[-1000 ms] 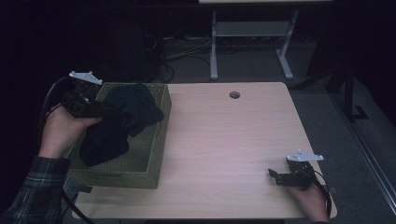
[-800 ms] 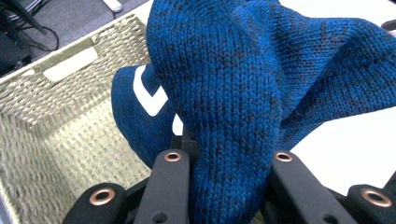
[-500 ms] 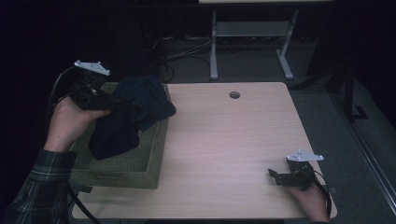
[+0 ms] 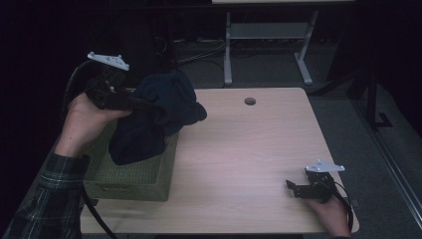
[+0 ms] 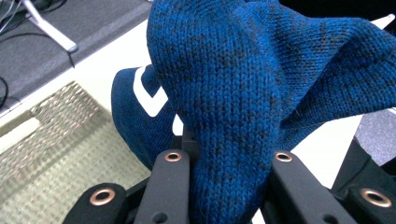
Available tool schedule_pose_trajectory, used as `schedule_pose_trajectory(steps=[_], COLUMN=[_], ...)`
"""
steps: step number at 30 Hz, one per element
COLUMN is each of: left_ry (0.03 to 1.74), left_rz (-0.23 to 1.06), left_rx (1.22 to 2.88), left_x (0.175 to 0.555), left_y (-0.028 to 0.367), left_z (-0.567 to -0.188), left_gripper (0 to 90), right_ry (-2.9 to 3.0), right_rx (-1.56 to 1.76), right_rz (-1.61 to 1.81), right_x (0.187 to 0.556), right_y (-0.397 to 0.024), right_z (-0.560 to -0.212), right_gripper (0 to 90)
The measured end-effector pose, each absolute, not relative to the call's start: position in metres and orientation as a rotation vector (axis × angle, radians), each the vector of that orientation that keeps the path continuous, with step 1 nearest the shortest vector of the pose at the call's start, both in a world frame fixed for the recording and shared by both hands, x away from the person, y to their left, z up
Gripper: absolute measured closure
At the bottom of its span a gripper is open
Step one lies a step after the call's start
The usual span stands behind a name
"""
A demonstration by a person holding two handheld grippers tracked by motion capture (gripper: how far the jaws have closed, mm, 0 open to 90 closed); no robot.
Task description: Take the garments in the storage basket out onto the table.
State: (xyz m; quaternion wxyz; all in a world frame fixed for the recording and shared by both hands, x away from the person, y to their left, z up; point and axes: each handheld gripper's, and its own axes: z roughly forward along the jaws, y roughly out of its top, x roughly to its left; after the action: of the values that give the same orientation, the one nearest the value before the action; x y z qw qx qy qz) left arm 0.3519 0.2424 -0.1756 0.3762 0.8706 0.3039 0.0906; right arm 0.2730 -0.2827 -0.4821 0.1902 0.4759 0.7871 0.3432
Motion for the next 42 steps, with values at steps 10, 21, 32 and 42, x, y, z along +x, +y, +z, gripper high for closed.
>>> schedule_pose_trajectory(steps=[10,21,32,42], left_ry=[0.697,0.629,0.568,0.503], left_rz=[0.184,0.145,0.106,0.064], left_rx=[2.222,2.229,2.254,2.286], left_x=[0.351,0.35,0.353,0.356], left_y=[0.217,0.187,0.15,0.118], left_z=[-0.171,-0.172,-0.182,-0.198], left_gripper=[77.3,77.3,77.1,76.9], right_ry=[2.211,2.21,2.206,2.206], right_rx=[1.339,1.34,1.353,1.353], right_rz=[0.965,0.966,0.956,0.956], right_x=[0.273,0.273,0.273,0.273], right_y=[-0.283,-0.283,-0.283,-0.283], right_z=[-0.482,-0.482,-0.482,-0.482], right_gripper=[12.7,12.6,10.6,10.6])
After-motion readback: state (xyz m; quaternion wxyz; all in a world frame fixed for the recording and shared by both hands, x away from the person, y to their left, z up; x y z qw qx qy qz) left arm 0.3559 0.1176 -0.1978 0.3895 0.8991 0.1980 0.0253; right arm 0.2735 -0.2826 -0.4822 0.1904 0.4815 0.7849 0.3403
